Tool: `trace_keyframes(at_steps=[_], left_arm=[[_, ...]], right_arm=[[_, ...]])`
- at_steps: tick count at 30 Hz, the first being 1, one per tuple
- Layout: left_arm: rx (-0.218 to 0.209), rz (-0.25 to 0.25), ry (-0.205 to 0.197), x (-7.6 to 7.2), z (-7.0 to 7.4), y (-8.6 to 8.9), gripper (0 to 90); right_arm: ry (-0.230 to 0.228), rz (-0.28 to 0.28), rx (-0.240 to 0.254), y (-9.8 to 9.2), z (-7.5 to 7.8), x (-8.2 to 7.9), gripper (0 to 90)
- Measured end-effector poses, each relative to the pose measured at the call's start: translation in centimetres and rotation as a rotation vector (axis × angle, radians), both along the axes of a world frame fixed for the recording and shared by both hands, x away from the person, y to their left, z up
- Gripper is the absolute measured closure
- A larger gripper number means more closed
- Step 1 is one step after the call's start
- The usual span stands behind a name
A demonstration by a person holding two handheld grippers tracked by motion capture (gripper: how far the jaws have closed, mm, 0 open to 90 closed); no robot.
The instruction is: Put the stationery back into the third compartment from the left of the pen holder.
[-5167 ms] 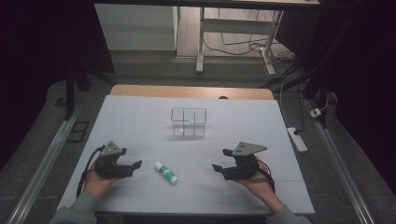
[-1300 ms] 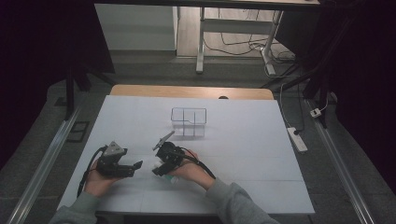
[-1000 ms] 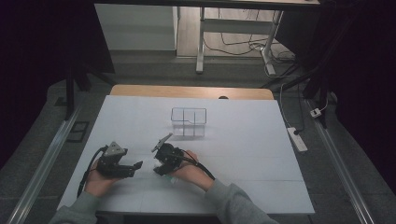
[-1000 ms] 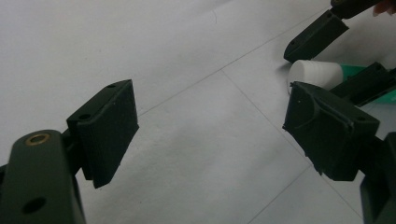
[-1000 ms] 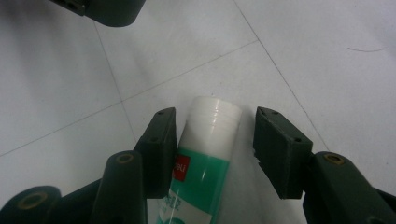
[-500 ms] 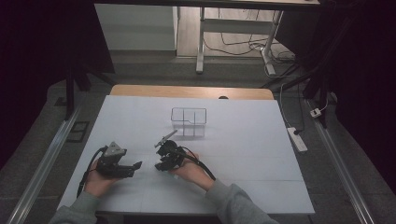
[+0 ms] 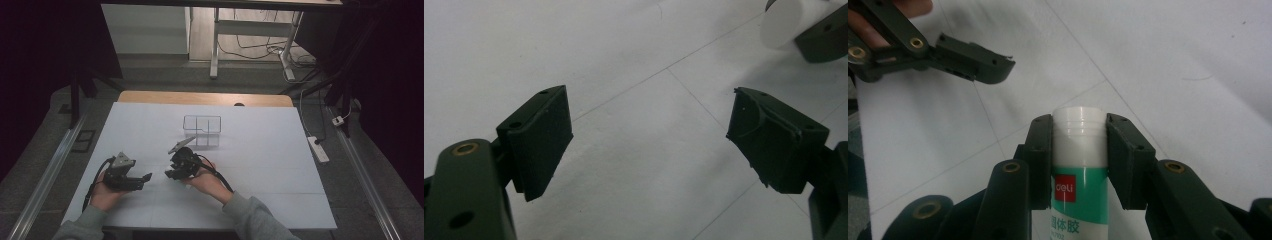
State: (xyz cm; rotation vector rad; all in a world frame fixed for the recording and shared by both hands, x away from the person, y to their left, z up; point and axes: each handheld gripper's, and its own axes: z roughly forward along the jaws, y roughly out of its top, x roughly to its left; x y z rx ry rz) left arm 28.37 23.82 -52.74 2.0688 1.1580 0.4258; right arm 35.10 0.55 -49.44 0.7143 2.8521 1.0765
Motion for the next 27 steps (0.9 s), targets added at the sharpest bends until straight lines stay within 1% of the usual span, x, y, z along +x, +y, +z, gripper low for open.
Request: trace_keyframes(at_steps=[4, 8, 9, 10, 15, 16, 19, 21, 27], left_arm=[[-0.002, -0.001, 0.004, 0.0, -0.1, -0.1, 17.4], [0.001, -0.005, 0.004, 0.1, -0.1, -0.1, 17.4], [0.000, -0.005, 0.004, 0.1, -0.1, -0.1, 17.4], [-0.001, -0.004, 0.003, 0.1, -0.1, 0.0, 17.4], [0.000, -0.003, 0.002, 0.0, -0.1, 0.0, 17.4], [-0.001, -0.004, 0.003, 0.0, -0.1, 0.0, 17.4], [-0.001, -0.003, 0.004, 0.1, -0.1, 0.0, 17.3], [0.000, -0.003, 0.004, 0.1, -0.1, -0.1, 17.3], [-0.002, -0.004, 0.005, 0.1, -0.1, 0.0, 17.3]], right_arm=[[-0.002, -0.009, 0.034, -0.4, 0.6, 0.0, 63.9], [-0.014, -0.017, 0.049, -0.7, 1.1, 0.2, 63.9], [-0.010, -0.021, 0.061, -0.8, 1.2, 0.2, 63.9], [-0.010, -0.021, 0.061, -0.8, 1.2, 0.2, 63.9], [-0.026, -0.019, 0.077, -1.0, 1.5, 0.2, 63.9], [-0.030, -0.020, 0.090, -1.1, 1.7, 0.2, 63.9], [-0.042, -0.021, 0.102, -1.3, 1.9, 0.2, 63.9], [-0.053, -0.032, 0.126, -1.6, 2.3, 0.3, 63.9], [-0.076, -0.043, 0.151, -2.0, 2.8, 0.4, 63.9]])
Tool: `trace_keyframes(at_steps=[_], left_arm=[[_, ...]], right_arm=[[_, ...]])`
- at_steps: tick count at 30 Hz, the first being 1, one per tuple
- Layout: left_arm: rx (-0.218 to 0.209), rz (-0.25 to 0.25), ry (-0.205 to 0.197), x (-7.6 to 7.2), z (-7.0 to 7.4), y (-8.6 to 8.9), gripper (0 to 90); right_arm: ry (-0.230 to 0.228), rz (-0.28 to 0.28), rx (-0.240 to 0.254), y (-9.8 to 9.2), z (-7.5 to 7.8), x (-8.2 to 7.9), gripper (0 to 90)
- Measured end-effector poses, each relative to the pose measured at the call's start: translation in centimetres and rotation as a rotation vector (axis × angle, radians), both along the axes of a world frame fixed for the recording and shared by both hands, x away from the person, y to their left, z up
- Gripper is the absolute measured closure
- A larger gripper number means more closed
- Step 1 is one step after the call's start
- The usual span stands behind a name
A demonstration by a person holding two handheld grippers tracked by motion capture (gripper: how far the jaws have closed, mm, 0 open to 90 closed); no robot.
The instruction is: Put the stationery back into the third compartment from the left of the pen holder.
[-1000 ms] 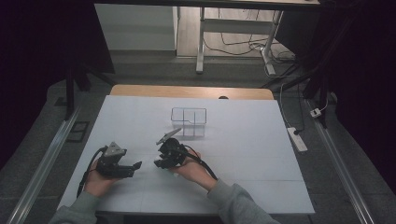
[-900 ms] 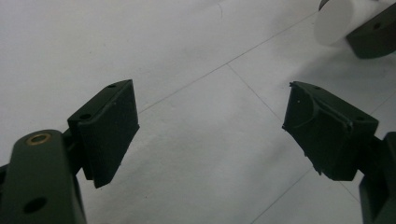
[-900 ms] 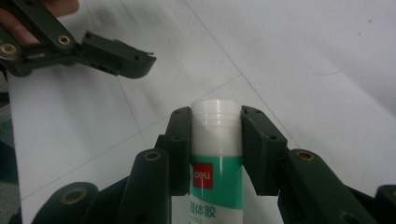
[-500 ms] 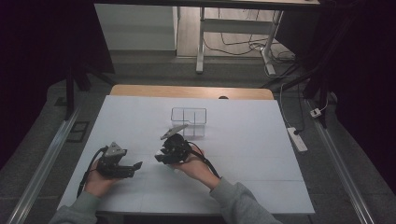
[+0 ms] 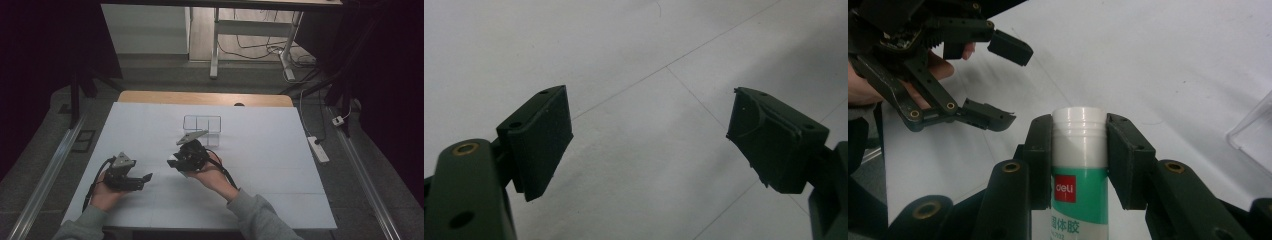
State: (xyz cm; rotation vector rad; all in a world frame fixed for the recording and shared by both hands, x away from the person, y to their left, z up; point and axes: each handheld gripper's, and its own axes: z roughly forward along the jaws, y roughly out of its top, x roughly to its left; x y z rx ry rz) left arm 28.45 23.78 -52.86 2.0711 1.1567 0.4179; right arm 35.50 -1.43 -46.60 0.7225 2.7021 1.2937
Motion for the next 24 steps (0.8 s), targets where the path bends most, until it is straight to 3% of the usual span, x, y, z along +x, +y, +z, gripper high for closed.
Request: trace_keyframes(at_steps=[11, 24], left_arm=[[0.001, 0.002, 0.002, 0.0, 0.0, 0.0, 17.3], [-0.001, 0.000, 0.007, 0.1, -0.1, -0.1, 17.3]], right_arm=[[-0.045, -0.037, 0.086, -1.4, 1.8, 0.4, 63.9], [-0.109, -0.085, 0.135, -3.4, 3.6, 1.1, 63.9]])
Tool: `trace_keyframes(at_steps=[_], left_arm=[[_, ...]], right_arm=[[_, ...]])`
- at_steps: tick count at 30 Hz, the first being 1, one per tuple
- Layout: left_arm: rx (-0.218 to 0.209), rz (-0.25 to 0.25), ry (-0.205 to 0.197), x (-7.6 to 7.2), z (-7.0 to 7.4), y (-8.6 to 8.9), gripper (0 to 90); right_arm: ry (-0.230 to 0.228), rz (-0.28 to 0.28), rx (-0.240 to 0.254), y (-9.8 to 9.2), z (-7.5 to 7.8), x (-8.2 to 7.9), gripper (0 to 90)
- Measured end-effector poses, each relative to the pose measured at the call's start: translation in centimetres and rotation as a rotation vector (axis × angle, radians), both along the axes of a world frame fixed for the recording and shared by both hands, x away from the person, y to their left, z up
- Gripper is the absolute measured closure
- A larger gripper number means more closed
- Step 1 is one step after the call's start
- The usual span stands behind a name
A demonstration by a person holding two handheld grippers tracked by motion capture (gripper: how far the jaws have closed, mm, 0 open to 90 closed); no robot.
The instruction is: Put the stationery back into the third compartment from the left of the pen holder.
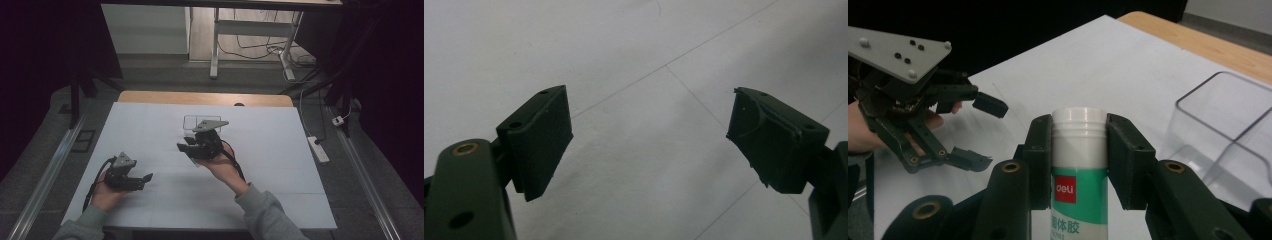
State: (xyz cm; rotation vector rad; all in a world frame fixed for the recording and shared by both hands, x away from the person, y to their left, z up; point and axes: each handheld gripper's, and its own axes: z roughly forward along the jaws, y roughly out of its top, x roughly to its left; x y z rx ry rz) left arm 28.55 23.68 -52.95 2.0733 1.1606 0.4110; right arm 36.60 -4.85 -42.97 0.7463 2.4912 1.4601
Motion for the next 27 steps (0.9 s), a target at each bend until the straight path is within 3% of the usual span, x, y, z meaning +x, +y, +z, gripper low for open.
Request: trace_keyframes(at_steps=[12, 23, 27], left_arm=[[0.002, 0.001, -0.001, 0.0, 0.0, -0.1, 17.3], [-0.013, -0.002, -0.018, -0.1, 0.2, -0.1, 17.3], [-0.015, -0.002, -0.027, -0.2, 0.3, -0.1, 17.4]], right_arm=[[-0.051, -0.039, 0.066, -1.7, 1.5, 0.3, 63.8], [-0.074, -0.076, 0.083, -2.8, 2.7, 0.9, 63.8], [-0.113, -0.081, 0.109, -3.1, 3.9, 1.2, 63.9]])
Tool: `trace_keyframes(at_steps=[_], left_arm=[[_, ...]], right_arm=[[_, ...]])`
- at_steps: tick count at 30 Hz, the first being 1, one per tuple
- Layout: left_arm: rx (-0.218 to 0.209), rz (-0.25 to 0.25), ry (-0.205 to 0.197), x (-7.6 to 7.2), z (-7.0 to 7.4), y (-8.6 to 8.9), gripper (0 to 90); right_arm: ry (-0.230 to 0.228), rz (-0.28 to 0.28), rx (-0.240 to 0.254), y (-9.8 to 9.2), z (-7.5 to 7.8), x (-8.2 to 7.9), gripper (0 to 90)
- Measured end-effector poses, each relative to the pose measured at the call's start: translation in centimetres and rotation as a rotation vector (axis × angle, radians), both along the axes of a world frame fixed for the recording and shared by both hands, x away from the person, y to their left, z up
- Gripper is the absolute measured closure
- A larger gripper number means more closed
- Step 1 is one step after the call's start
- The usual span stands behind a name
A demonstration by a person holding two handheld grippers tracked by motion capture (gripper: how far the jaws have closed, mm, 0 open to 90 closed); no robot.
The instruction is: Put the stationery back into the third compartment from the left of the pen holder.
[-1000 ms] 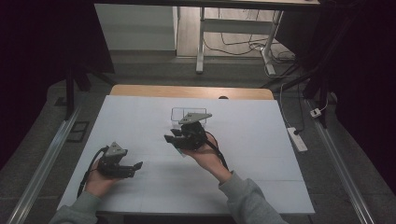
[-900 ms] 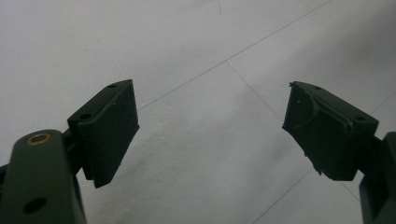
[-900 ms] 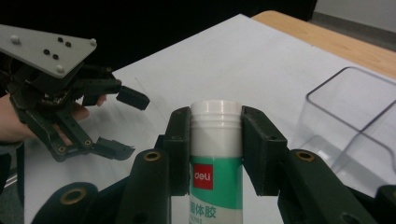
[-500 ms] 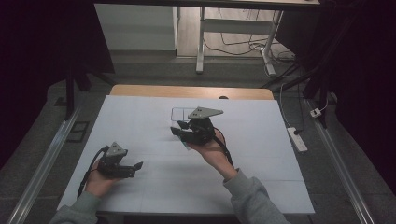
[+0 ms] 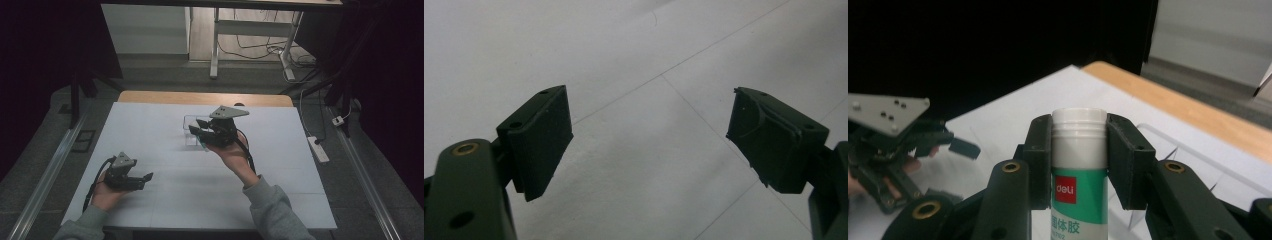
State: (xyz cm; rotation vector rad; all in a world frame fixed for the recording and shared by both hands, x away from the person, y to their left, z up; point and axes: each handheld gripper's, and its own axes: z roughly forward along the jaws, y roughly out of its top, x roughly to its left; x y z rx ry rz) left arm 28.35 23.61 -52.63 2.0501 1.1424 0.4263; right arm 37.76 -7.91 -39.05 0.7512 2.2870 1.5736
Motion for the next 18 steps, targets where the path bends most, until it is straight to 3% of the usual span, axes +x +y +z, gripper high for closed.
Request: trace_keyframes(at_steps=[10, 18], left_arm=[[0.002, -0.007, -0.002, 0.0, 0.0, -0.1, 17.4], [0.003, -0.011, 0.003, 0.0, 0.0, -0.1, 17.4]], right_arm=[[-0.028, -0.026, 0.016, -0.6, 0.8, 1.0, 63.8], [-0.027, -0.054, -0.004, -0.7, -0.1, 2.7, 63.8]])
